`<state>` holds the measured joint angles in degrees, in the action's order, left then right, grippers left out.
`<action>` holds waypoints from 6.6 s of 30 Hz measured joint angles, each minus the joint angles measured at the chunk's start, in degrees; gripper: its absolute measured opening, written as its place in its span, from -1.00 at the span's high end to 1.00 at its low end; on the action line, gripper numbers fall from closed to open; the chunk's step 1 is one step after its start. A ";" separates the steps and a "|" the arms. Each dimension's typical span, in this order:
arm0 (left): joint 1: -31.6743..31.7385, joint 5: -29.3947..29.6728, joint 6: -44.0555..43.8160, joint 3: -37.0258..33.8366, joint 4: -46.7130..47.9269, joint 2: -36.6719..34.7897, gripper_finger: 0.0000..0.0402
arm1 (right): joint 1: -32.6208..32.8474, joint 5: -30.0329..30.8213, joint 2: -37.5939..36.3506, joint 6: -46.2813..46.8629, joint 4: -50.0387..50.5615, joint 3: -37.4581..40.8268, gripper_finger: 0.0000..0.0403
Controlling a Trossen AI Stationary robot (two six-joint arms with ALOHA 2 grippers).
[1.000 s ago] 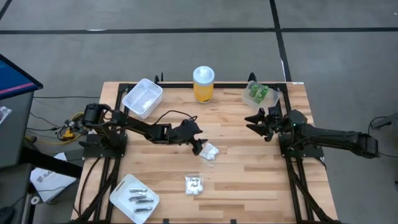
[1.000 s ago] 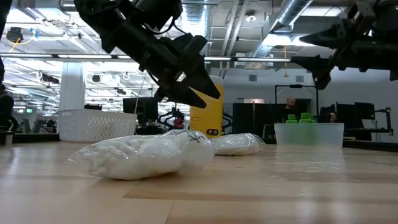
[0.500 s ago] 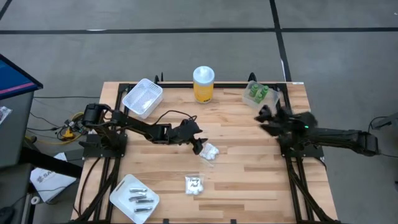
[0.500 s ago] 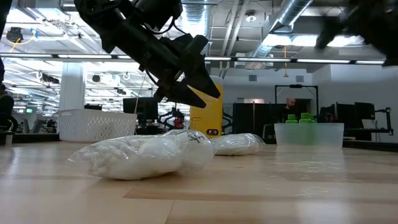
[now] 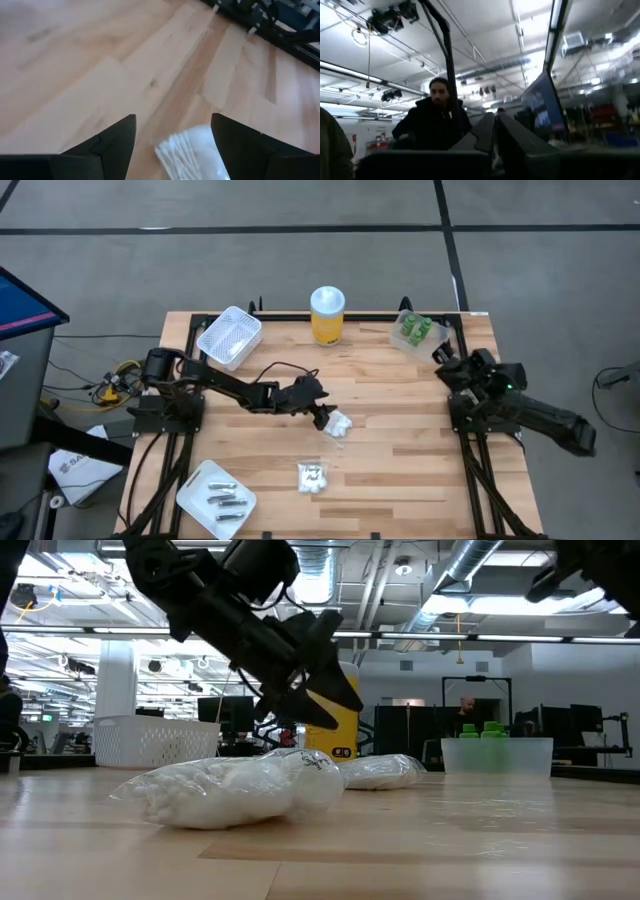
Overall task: Pick & Place Travel size toiletries
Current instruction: Put the white cotton pack into the white basket
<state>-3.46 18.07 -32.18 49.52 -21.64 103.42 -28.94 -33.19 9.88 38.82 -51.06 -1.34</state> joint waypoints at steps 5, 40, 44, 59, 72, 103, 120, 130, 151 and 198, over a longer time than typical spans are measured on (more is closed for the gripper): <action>0.00 -0.94 -0.85 0.02 -0.60 0.65 -0.27 | -2.50 -1.34 -6.34 1.11 14.06 -3.27 0.97; -5.10 -1.88 -0.52 1.63 2.98 7.78 -0.47 | 7.55 8.03 -7.31 -14.33 47.19 0.86 0.96; -6.33 -1.15 -1.10 1.95 3.23 8.19 -0.48 | 7.55 8.03 -7.31 -14.34 47.20 0.87 0.96; -6.47 -2.63 -10.34 1.97 5.62 8.06 0.43 | 7.48 8.00 -7.31 -14.36 47.23 0.87 0.95; -5.26 -5.29 -9.12 1.85 5.15 7.03 0.88 | 7.48 7.99 -7.31 -14.36 47.25 0.87 0.96; 14.77 19.66 13.90 1.84 41.83 -44.47 0.96 | 7.48 7.81 -7.31 -14.36 47.27 0.90 0.96; 34.71 20.11 10.07 0.64 64.10 -50.19 0.96 | 7.48 7.79 -7.31 -14.36 47.27 0.90 0.96; 40.51 16.26 3.30 -8.84 64.07 -50.08 0.96 | 7.49 7.79 -7.31 -14.36 47.25 0.90 0.96; 40.61 14.44 -0.88 -14.23 63.63 -50.15 -0.01 | 7.49 7.79 -7.31 -14.36 47.25 0.90 0.96; -19.59 -7.47 9.48 -5.43 -4.93 -5.09 -0.36 | 7.50 7.76 -7.30 -14.36 47.25 0.90 0.96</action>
<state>-23.05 10.60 -22.70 44.09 -26.57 98.33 -21.43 -25.43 2.58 24.47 -3.81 -0.44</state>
